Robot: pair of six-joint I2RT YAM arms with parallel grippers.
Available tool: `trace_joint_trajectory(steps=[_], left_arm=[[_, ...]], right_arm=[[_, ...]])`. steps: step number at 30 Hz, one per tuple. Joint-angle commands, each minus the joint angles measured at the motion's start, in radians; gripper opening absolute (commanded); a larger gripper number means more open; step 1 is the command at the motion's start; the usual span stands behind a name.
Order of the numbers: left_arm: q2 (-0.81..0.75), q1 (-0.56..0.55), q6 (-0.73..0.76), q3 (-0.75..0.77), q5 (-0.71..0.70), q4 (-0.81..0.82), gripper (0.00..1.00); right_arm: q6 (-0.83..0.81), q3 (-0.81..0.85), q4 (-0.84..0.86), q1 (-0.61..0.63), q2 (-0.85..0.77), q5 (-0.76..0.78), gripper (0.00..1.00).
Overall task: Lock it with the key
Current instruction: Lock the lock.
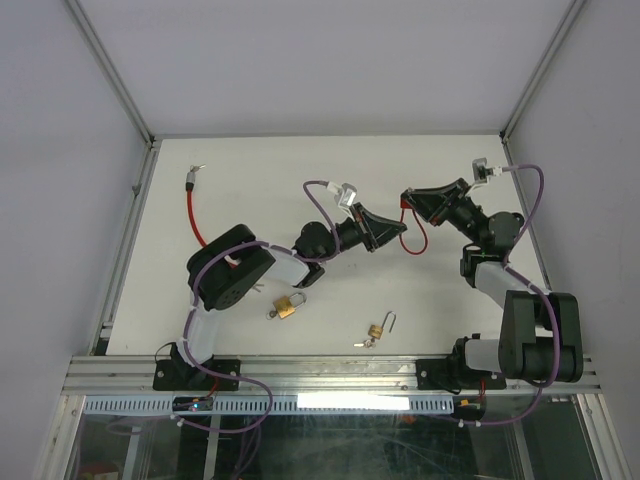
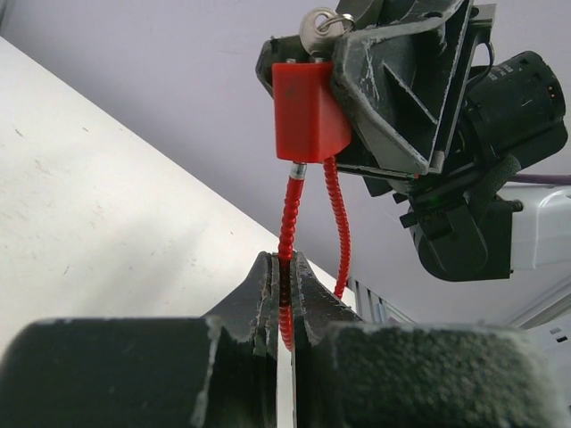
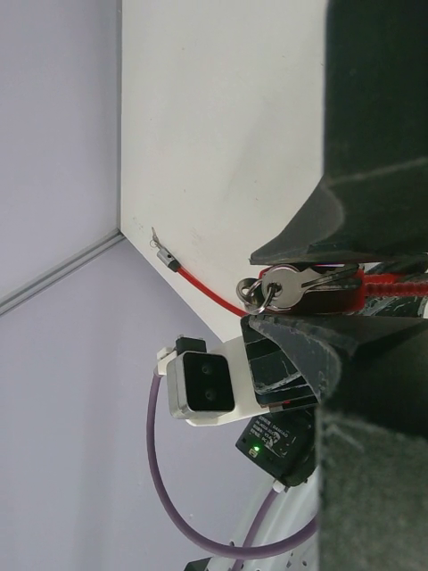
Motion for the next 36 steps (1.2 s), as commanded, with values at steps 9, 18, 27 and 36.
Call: trace_joint_trajectory(steps=[9, 18, 27, 36], left_arm=[[-0.147, -0.022, 0.071, 0.005, -0.211, 0.378, 0.00], [-0.164, -0.021, 0.129, -0.004, -0.200, 0.379, 0.00], [-0.209, -0.016, -0.025, 0.024, -0.143, 0.379, 0.00], [-0.179, -0.017, -0.052, 0.113, -0.057, 0.374, 0.00]], right_arm=[[-0.017, -0.053, 0.060, 0.007, 0.002, -0.104, 0.00], [-0.014, -0.055, 0.088, 0.007, 0.013, -0.112, 0.00], [0.034, -0.062, 0.195, 0.007, 0.033, -0.136, 0.00], [0.125, -0.068, 0.284, 0.007, 0.047, -0.130, 0.00]])
